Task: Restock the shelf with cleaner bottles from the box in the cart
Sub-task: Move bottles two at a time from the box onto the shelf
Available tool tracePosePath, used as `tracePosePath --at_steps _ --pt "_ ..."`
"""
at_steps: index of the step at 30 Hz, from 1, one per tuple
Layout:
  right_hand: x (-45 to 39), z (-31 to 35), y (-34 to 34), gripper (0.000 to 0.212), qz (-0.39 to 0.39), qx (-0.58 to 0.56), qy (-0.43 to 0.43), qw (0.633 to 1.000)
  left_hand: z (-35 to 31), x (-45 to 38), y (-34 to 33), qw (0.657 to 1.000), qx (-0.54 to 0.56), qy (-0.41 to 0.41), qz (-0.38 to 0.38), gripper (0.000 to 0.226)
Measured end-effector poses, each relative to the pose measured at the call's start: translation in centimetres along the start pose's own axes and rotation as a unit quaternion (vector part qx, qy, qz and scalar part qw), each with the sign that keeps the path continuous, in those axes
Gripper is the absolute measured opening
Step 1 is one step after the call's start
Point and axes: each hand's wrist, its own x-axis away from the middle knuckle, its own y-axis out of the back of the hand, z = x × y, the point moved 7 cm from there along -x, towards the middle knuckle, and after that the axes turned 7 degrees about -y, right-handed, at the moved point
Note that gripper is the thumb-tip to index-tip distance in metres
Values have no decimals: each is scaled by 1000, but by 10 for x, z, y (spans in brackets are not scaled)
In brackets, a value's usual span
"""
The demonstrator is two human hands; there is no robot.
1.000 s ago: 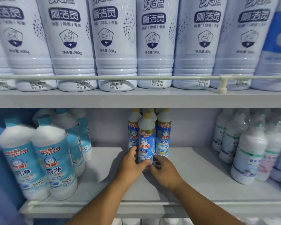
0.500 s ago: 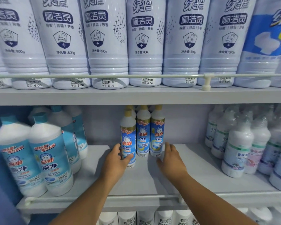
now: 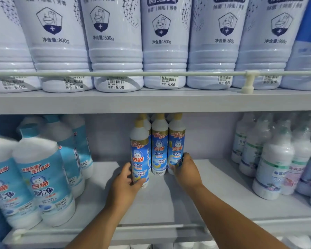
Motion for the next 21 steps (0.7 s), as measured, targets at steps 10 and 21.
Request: tracePosePath --at_steps 10,21 --pt "47 10 12 50 44 224 -8 974 -34 7 18 966 -248 -13 70 37" --pt "158 15 36 73 88 445 106 885 -57 72 21 868 -450 -84 194 79"
